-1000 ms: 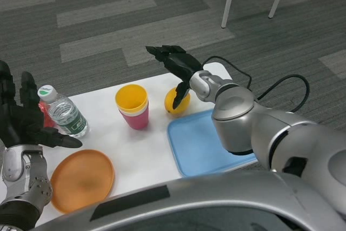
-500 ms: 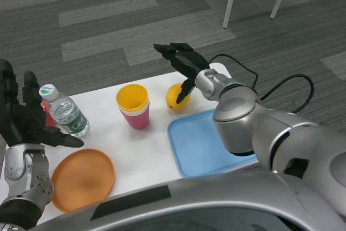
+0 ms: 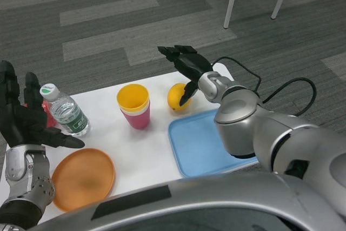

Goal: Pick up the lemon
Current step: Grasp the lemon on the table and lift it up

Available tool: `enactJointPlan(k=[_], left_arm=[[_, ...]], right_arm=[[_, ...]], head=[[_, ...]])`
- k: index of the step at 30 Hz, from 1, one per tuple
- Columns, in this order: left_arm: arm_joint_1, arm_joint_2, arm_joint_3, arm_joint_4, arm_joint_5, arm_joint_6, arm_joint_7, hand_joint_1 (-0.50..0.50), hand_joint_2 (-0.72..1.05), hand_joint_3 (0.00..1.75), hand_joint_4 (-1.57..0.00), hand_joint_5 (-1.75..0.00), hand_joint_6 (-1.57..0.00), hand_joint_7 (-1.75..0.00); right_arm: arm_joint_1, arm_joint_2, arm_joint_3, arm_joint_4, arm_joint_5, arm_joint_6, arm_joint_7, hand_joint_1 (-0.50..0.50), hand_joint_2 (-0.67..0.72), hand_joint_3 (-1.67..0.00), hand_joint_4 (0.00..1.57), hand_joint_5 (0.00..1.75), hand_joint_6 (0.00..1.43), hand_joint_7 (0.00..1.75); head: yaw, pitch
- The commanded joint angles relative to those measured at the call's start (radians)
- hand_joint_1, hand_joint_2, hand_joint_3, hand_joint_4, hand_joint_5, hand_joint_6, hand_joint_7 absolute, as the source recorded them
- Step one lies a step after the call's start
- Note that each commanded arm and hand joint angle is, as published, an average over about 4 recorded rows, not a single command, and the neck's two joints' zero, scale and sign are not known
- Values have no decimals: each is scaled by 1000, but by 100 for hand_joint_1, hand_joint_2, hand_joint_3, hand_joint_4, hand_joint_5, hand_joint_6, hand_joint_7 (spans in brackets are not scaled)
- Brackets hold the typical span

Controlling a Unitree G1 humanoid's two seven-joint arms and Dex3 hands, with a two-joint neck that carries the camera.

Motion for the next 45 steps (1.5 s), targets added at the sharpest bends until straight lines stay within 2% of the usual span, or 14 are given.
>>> enactJointPlan(k=[1,6,18,23,27,35,40,45], left_arm=[[8,-1,-2,-12,3,-9,2,-50,-72,9,0,0,0,0],[8,-1,-2,-12,3,-9,2,-50,-72,9,0,0,0,0],[10,-1,-2,-14,4,-9,2,-50,-72,9,0,0,0,0],[13,-1,-2,-14,3,-10,2,-50,-72,9,0,0,0,0],[14,-1,-2,-15,4,-10,2,-50,-72,9,0,0,0,0],[20,-3,1,-17,3,-10,2,-50,-72,9,0,0,0,0],[21,-3,1,-19,4,-10,3,-50,-72,9,0,0,0,0],[21,-7,1,-21,5,-10,3,-50,-72,9,0,0,0,0]], right_arm=[[14,-11,-1,9,-4,9,20,-45,-29,0,6,29,0,14],[25,-14,-1,9,-4,9,39,-44,-29,-8,6,29,0,14],[37,-18,5,6,-5,12,45,-46,-29,-4,6,29,0,14],[39,-19,12,1,-6,14,47,-46,-29,-8,6,29,0,14],[40,-19,21,-1,-7,18,53,-46,-35,-8,6,29,0,14],[54,-23,27,0,-8,23,68,-46,-35,-8,3,29,0,14],[57,-26,27,-1,-9,27,80,-46,-41,-8,3,0,0,14],[58,-29,27,-1,-10,33,98,-46,-41,-8,3,0,0,14]], head=[[0,-1],[1,-3],[5,0],[9,3],[10,4],[18,-1],[21,-3],[23,-5]])
